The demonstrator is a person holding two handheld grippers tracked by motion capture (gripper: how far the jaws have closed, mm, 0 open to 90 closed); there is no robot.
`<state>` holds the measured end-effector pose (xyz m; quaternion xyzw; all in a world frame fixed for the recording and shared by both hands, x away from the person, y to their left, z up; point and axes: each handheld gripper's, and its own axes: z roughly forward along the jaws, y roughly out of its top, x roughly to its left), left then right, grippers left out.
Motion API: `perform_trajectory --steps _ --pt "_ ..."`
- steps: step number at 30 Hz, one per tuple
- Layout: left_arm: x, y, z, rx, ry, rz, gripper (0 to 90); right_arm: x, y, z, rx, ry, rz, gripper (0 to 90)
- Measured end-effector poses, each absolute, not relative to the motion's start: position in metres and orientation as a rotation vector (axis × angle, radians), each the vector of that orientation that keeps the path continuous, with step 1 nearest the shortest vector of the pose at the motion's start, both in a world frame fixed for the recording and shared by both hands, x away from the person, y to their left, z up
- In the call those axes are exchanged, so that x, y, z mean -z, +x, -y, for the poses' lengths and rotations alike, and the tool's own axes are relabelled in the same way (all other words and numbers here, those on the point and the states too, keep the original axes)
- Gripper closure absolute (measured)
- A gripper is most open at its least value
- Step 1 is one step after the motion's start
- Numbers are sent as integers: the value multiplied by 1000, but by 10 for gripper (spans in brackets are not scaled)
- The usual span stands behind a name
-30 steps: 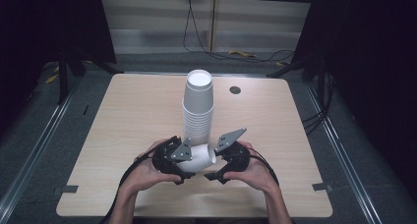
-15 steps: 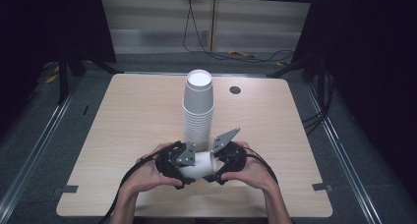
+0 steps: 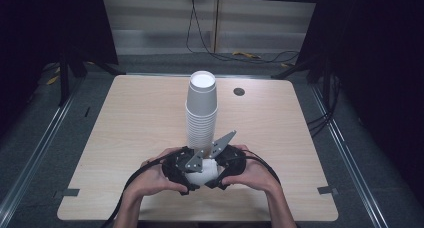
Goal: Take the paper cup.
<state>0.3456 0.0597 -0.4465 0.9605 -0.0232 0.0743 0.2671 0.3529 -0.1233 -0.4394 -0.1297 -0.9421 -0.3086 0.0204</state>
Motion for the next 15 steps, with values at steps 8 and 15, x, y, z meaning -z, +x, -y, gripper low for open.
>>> perform_trajectory --steps 8,15 --pt "451 343 -57 -189 2568 64 165 440 353 122 974 -389 2899 204" --pt "447 343 -60 -172 2546 110 166 441 353 125 988 -396 2865 208"
